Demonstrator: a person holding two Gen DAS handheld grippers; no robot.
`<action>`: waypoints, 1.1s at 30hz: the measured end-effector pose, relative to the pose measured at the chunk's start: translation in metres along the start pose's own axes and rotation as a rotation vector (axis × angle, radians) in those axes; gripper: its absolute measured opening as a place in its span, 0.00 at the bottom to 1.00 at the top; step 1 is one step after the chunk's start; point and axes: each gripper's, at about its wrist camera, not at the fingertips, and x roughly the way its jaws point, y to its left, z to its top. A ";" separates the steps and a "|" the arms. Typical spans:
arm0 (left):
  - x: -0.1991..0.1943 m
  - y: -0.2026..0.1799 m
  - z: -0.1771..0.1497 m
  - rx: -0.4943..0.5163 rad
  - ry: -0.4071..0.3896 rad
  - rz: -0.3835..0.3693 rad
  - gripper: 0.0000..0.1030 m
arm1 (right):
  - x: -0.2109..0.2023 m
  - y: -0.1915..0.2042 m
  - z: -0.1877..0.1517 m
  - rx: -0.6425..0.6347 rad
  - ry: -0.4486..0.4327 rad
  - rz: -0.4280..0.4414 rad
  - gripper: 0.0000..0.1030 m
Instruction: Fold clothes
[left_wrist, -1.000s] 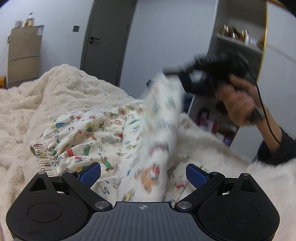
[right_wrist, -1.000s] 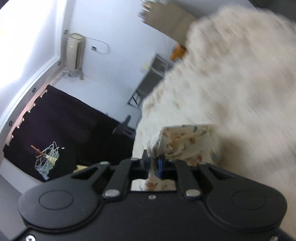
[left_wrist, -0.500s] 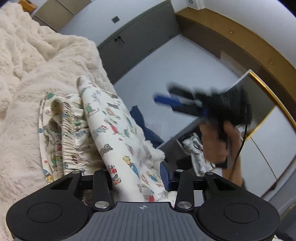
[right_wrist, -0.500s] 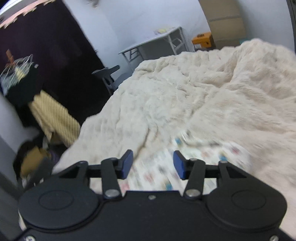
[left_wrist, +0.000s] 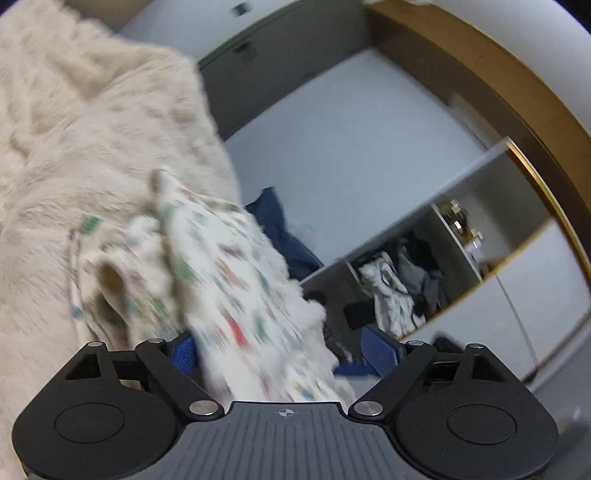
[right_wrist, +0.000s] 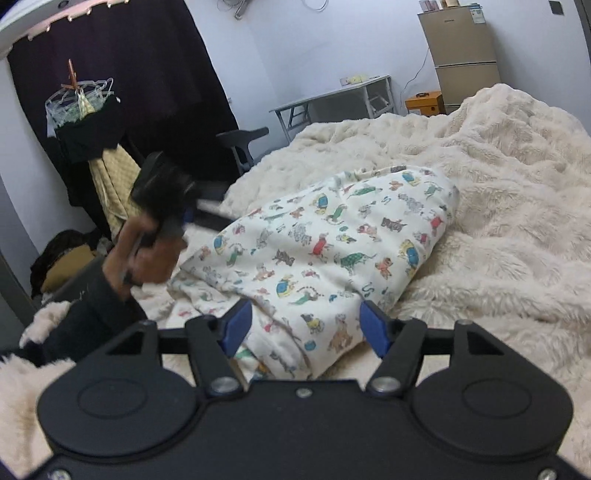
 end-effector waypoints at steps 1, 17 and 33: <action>0.005 0.004 0.007 -0.027 0.009 0.002 0.63 | 0.005 0.002 0.001 -0.007 -0.001 0.007 0.61; 0.192 -0.183 0.001 0.119 0.125 0.081 0.33 | -0.140 -0.134 -0.005 0.534 -0.502 -0.120 0.62; 0.207 -0.272 -0.110 0.887 0.365 0.341 0.80 | -0.142 -0.119 -0.018 0.092 -0.166 -0.384 0.69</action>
